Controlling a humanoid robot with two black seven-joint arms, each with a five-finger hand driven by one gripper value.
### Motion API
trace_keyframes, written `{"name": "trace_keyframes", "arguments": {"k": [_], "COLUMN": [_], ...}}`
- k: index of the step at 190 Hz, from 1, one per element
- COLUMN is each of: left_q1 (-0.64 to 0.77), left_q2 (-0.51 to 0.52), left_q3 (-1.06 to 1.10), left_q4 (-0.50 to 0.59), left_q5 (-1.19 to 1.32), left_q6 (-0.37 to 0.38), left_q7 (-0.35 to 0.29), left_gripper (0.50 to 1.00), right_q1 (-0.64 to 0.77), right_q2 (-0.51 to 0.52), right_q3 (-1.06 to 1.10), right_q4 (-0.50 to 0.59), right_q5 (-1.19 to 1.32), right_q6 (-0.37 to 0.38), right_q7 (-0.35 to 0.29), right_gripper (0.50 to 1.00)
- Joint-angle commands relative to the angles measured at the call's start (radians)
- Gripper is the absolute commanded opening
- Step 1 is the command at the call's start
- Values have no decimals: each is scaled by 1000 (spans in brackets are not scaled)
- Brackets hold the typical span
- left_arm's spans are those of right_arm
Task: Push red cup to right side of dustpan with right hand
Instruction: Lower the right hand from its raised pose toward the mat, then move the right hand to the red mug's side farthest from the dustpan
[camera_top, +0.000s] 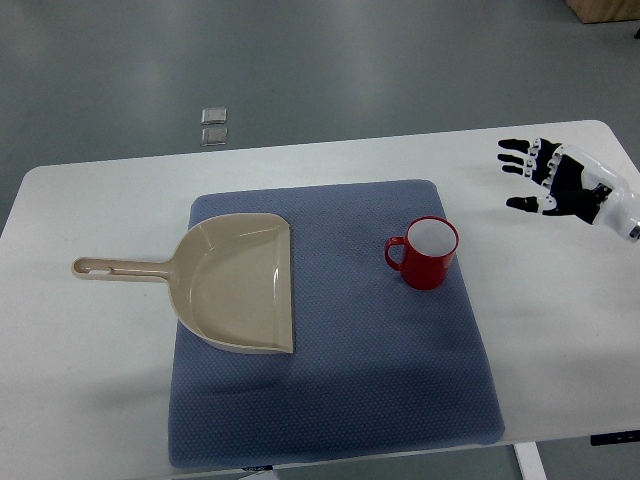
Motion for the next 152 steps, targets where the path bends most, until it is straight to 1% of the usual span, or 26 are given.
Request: {"name": "trace_keyframes", "arguments": {"k": [1, 54, 106, 152], "left_q1": [0, 0, 0, 0], "left_q2": [0, 0, 0, 0], "left_q3": [0, -2, -2, -3], "left_q4": [0, 2, 2, 2], "left_q5": [0, 0, 0, 0], "left_q6": [0, 0, 0, 0], "left_q7": [2, 2, 2, 2], "left_gripper": [1000, 1000, 1000, 1000], "right_q1": [-33, -65, -67, -67], "right_q2": [9, 86, 147, 172], "right_q3": [-3, -21, -26, -26], "right_q4": [1, -1, -2, -5], "right_q5": [-78, -95, -97, -97], "right_q6": [0, 0, 0, 0], "right_q7": [1, 1, 1, 1], "right_gripper": [938, 936, 936, 936]}}
